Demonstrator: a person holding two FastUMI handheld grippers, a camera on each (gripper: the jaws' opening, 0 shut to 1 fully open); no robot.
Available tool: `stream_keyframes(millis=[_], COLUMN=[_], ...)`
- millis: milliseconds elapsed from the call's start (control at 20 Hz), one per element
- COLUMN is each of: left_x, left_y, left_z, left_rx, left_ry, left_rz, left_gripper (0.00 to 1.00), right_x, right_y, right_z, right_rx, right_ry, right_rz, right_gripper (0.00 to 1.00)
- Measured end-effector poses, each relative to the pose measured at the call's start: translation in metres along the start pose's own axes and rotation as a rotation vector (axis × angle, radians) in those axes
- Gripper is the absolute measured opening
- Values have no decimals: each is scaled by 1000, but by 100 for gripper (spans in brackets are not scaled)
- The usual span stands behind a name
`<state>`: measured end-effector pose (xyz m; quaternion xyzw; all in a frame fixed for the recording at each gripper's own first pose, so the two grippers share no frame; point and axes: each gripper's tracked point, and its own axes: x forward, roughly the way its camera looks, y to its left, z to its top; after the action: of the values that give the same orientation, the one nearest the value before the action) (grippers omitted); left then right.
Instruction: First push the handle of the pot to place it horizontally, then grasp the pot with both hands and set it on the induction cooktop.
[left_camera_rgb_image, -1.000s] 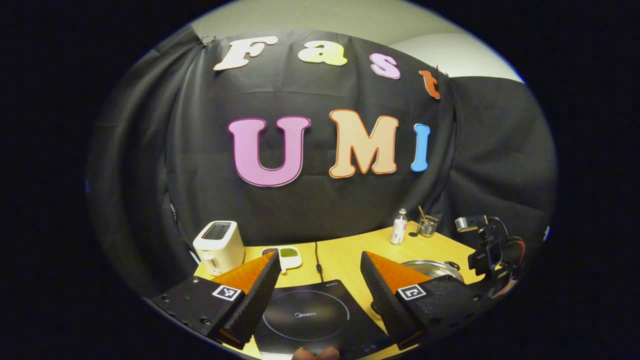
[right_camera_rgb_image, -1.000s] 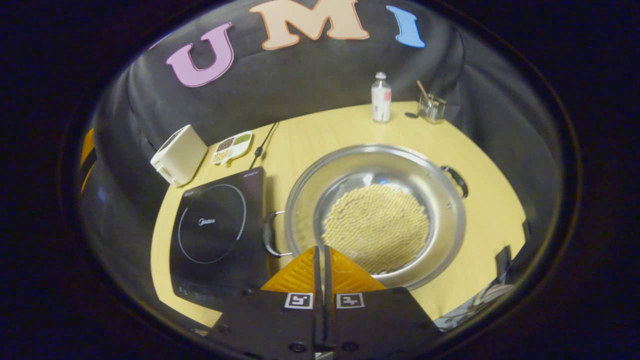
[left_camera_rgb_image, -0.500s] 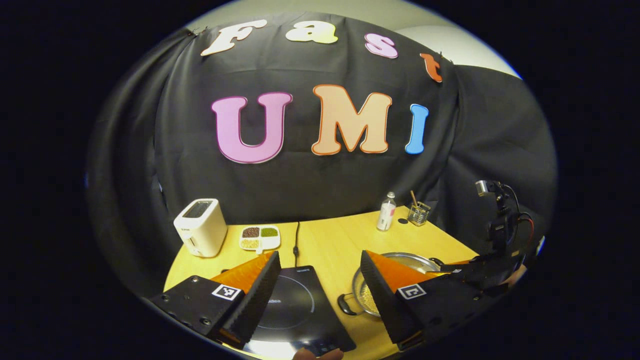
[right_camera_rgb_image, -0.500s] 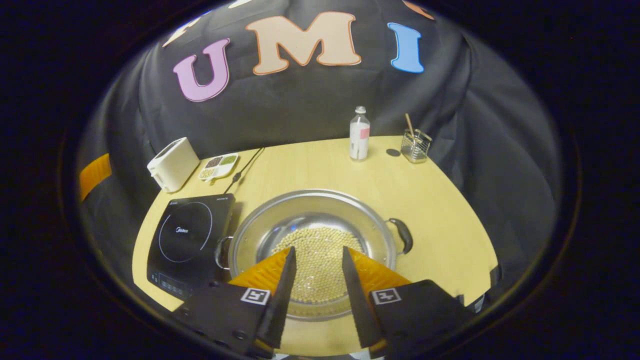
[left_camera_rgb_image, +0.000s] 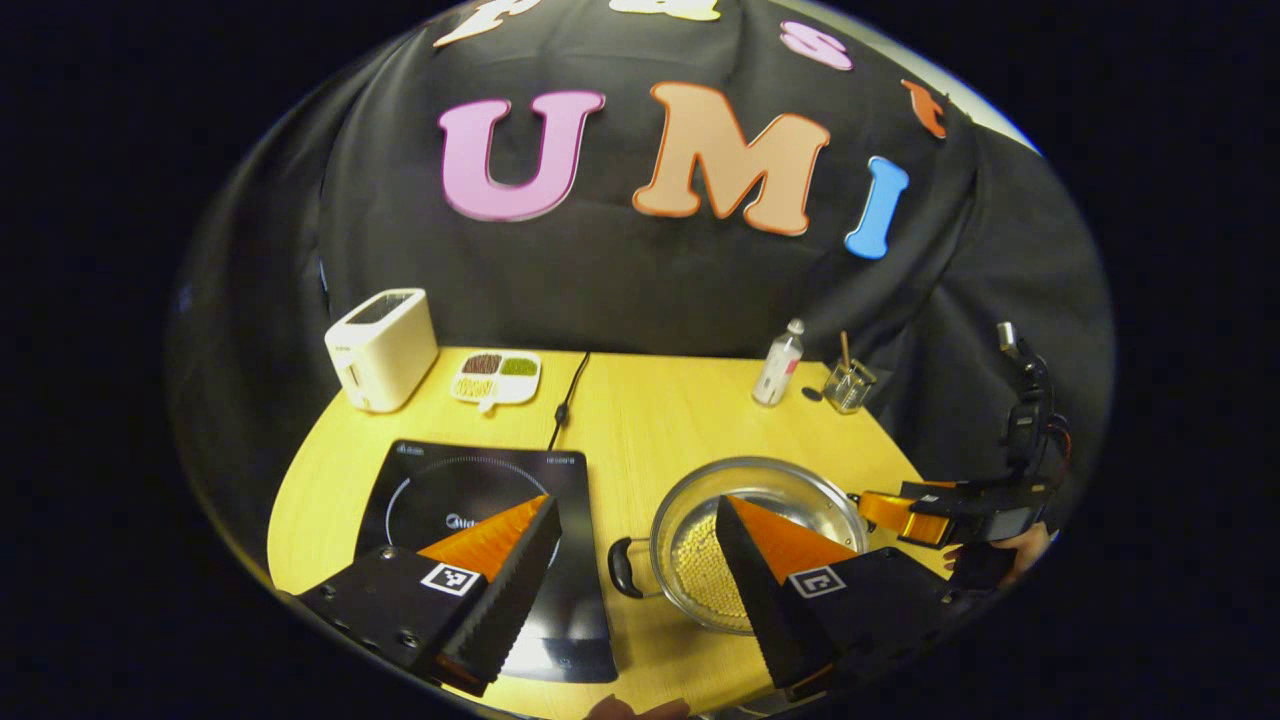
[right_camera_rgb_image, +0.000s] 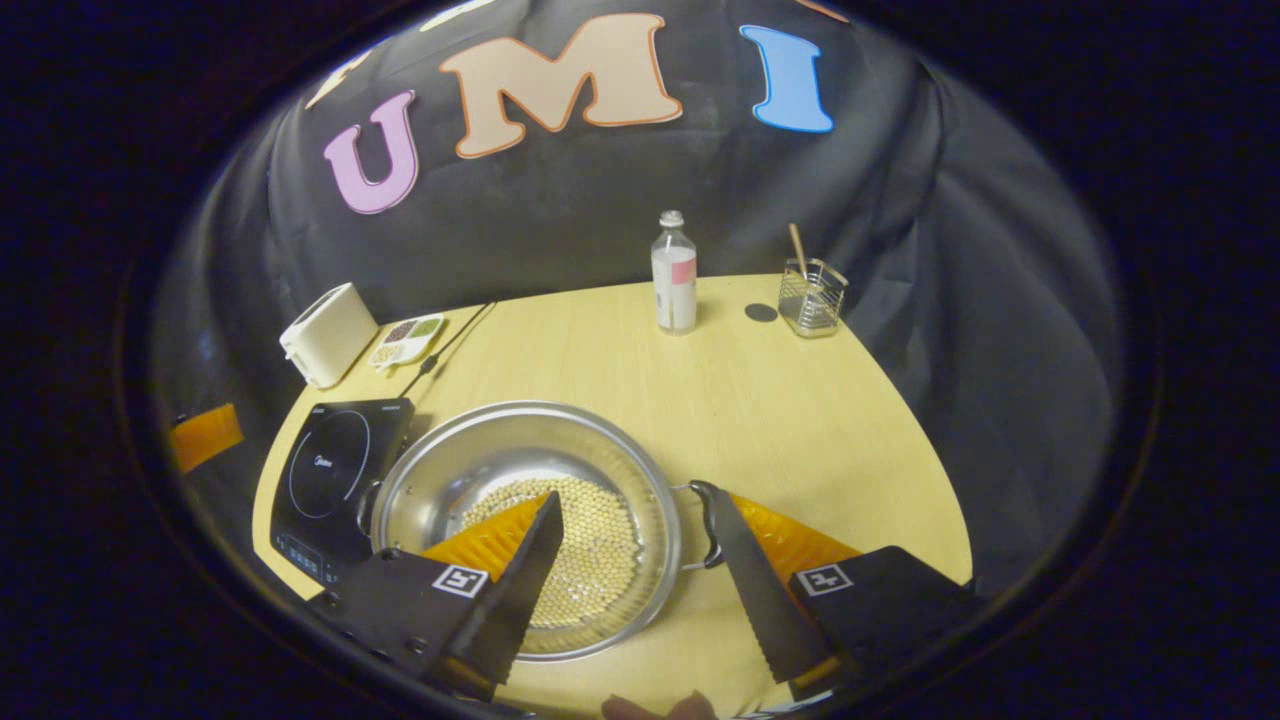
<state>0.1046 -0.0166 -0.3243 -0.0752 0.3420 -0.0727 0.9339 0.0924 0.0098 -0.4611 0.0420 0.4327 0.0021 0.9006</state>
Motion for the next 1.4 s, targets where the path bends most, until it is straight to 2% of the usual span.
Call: stream_keyframes(millis=[250, 500, 950, 1050, 1100, 1150, 1400], left_x=[23, 53, 95, 101, 109, 107, 122], left_y=[-5, -6, 0, 5, 0, -5, -8], left_z=[-34, -67, -112, -110, -112, -121, -126], left_rx=[21, -21, -23, 10, 12, 0, 38], left_ry=[101, 197, 347, 343, 349, 389, 404], left_rz=[8, -6, 2, 15, -5, -12, 4], left_gripper=[96, 96, 96, 96, 90, 91, 95], right_x=[19, 38, 66, 71, 73, 76, 88], right_y=[-11, -18, -27, -25, -23, -22, -22], right_z=[-13, -23, -56, -60, -61, -64, -67], right_rx=[-37, -56, -48, -30, -20, -13, 13], right_ry=[45, 84, 204, 223, 230, 238, 264], right_rz=[28, 35, 53, 63, 70, 71, 79], right_gripper=[94, 96, 96, 94, 94, 94, 87])
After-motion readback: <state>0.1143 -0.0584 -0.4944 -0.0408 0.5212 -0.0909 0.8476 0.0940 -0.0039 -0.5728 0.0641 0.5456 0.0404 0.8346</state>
